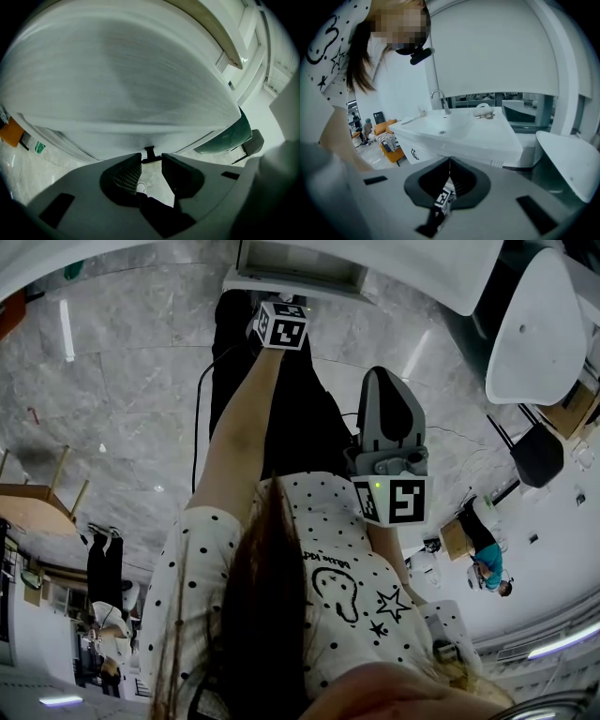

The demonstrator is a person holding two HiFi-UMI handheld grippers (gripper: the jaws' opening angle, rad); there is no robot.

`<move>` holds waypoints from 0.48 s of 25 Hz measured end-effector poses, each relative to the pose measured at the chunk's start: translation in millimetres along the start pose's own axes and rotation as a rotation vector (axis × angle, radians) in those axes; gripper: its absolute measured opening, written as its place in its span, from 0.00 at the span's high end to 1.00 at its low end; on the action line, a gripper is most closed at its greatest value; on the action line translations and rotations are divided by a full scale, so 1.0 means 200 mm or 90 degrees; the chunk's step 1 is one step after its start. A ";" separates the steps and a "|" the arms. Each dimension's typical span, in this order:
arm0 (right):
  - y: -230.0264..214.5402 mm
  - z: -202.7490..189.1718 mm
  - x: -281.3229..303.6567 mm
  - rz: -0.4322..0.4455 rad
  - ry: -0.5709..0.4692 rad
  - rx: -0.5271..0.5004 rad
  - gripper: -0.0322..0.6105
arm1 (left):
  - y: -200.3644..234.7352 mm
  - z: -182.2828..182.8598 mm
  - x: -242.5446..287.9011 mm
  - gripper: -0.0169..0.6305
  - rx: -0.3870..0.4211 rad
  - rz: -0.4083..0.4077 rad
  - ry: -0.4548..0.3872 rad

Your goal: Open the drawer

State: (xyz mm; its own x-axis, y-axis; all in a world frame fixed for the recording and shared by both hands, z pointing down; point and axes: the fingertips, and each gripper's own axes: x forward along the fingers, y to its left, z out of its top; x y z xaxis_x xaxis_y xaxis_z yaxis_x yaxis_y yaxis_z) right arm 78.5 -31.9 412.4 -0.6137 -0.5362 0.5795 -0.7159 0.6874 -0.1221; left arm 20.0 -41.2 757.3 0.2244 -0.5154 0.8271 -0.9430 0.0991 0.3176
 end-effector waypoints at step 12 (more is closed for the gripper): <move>0.02 0.00 0.00 -0.009 0.002 -0.001 0.93 | 0.01 -0.01 -0.01 0.76 0.006 -0.012 0.004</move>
State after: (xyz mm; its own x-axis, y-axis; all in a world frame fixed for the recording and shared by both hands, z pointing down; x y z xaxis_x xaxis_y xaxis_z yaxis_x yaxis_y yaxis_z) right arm 75.8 -29.9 412.2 -0.6019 -0.5447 0.5839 -0.7242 0.6804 -0.1118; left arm 18.2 -37.4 757.0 0.2431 -0.5118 0.8240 -0.9411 0.0814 0.3282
